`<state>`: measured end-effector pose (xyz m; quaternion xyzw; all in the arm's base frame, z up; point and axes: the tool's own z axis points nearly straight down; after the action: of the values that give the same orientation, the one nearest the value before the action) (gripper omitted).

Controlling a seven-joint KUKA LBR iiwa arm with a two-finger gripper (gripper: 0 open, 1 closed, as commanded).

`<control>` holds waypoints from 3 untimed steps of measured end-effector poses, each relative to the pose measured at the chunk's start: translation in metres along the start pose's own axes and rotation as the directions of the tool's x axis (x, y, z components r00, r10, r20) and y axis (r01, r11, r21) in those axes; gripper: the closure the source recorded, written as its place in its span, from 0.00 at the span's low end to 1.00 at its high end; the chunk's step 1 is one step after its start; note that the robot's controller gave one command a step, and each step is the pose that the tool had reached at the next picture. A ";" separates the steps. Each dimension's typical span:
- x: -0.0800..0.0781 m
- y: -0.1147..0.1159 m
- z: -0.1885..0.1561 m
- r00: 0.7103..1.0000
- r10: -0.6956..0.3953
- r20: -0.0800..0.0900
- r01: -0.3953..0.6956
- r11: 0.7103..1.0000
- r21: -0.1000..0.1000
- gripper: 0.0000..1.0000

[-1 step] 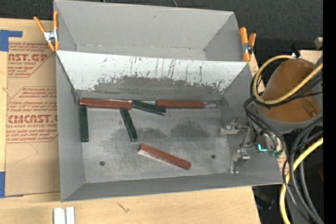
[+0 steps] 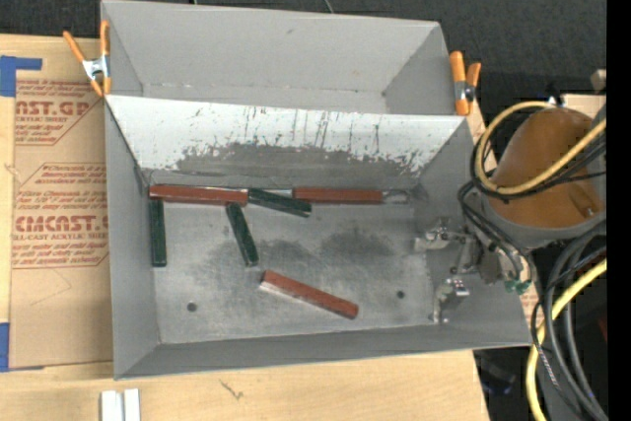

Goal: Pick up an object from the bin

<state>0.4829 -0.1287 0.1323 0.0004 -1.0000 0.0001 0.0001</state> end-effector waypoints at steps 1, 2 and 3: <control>-0.011 0.035 0.006 0.996 0.086 0.000 -0.086 0.996 0.000 0.00; -0.039 0.088 0.006 1.000 0.011 0.000 -0.011 1.000 0.000 0.00; -0.016 0.108 0.043 1.000 -0.010 0.004 0.010 1.000 -0.001 0.00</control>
Offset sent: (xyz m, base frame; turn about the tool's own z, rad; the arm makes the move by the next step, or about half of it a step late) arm 0.0556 0.1146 -0.0041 -0.0603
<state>0.4991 -0.0210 0.0895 0.0054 -1.0000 -0.0005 -0.0019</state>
